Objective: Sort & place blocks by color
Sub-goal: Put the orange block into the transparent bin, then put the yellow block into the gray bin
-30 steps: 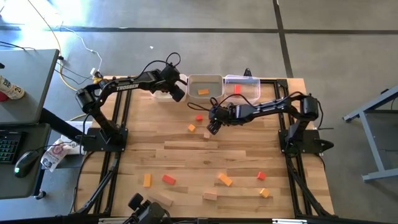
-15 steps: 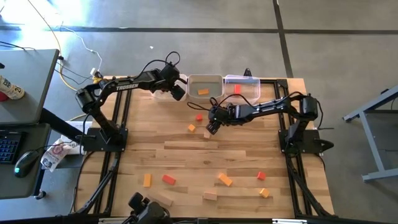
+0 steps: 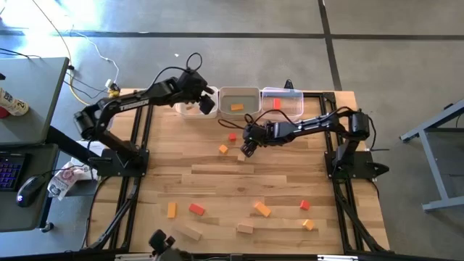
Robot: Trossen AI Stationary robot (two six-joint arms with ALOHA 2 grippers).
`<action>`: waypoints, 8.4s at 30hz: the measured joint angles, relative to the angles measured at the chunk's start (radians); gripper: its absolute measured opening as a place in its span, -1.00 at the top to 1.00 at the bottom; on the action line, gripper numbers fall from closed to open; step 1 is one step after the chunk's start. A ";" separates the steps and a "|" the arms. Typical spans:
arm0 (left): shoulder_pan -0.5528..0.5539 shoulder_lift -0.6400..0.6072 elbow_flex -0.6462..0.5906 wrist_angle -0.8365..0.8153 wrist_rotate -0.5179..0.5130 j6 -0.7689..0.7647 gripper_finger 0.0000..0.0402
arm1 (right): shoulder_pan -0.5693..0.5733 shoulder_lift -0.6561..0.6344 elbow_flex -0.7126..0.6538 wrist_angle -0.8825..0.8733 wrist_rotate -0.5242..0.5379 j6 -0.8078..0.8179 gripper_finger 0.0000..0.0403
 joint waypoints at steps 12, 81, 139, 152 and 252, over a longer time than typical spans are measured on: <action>-0.177 -0.158 0.000 -0.103 0.069 -0.008 -0.08 | -0.006 0.083 0.000 0.022 0.000 -0.003 -0.08; -0.483 -0.143 -0.211 0.040 0.001 -0.241 -0.07 | -0.342 -0.291 -0.001 -0.356 0.367 -0.134 0.50; -1.125 -0.036 -0.211 -0.545 0.013 -1.333 -0.07 | -0.542 -0.136 0.000 -0.338 0.101 -0.277 0.23; -1.358 -0.036 -0.211 -0.541 0.009 -1.850 -0.07 | -0.461 -0.269 0.000 -0.281 0.130 -0.274 0.23; -0.880 -0.050 -0.211 -0.433 -0.268 -1.065 0.52 | -0.113 -0.313 0.000 -0.330 -0.061 -0.224 0.23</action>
